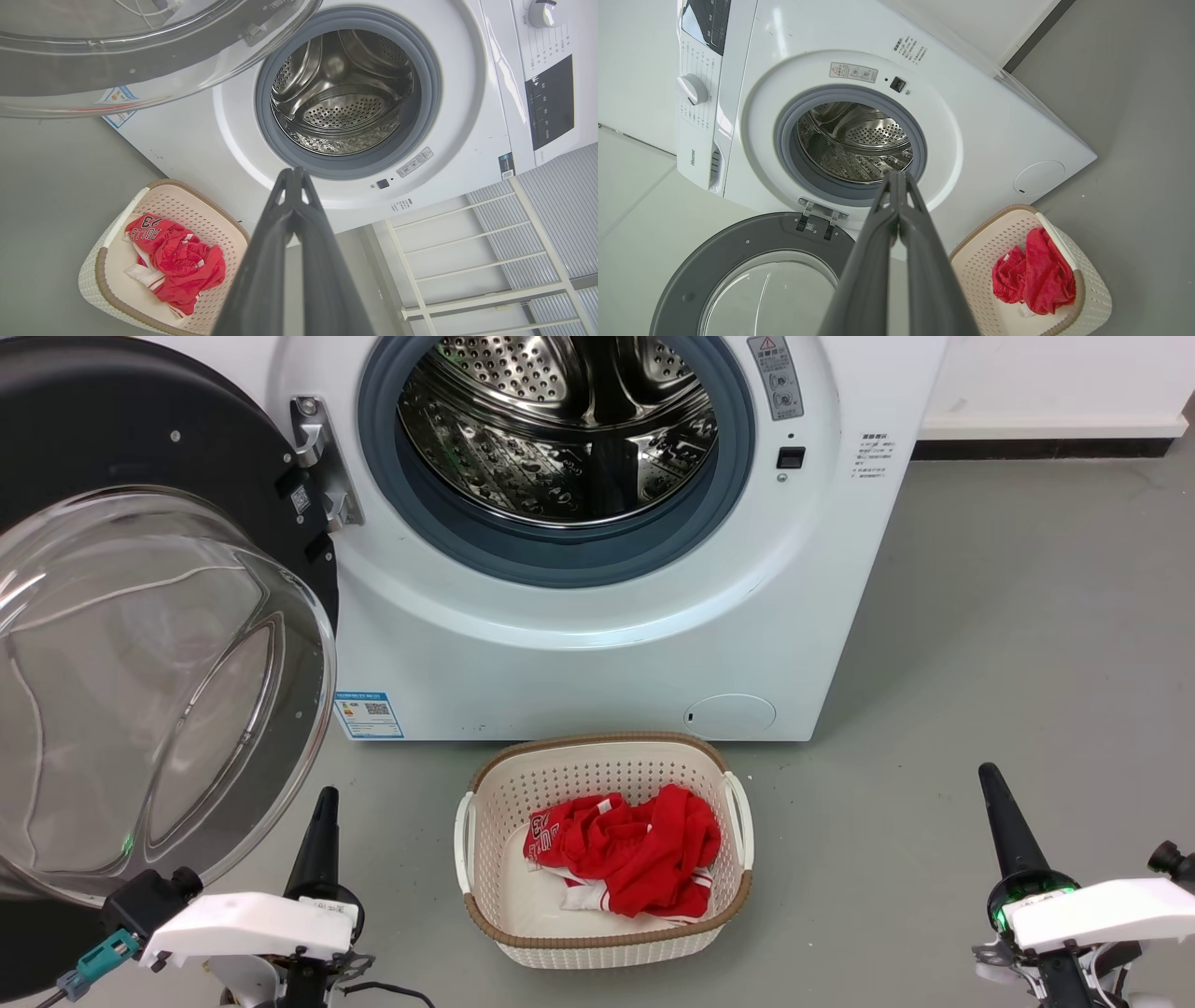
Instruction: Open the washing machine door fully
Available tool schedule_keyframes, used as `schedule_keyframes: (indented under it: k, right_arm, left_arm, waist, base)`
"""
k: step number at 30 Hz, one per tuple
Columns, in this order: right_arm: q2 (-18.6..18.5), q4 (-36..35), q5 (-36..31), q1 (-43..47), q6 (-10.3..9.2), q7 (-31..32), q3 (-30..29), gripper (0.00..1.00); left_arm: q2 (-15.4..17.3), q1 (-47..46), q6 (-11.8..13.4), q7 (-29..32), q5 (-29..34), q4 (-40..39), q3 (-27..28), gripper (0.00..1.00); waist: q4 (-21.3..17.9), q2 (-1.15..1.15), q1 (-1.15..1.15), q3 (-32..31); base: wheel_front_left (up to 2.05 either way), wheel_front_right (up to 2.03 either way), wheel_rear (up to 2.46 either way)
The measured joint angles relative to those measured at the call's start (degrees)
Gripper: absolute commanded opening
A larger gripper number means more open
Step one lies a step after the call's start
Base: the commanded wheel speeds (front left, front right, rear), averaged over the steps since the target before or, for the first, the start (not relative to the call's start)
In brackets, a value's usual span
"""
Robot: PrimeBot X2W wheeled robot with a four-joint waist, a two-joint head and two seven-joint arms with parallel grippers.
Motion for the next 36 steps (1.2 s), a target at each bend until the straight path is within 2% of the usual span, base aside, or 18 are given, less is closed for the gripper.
schedule_keyframes:
  k: [36]
  right_arm:
    - [-0.05,3.68,19.68,-2.11,-0.01,2.76,-1.1,0.0]
  left_arm:
    - [-1.01,-1.15,-1.77,4.8,-19.52,1.8,2.4,0.0]
  waist:
    - [-0.17,0.0,0.0,-0.64]
  base:
    - [0.0,0.0,0.0]
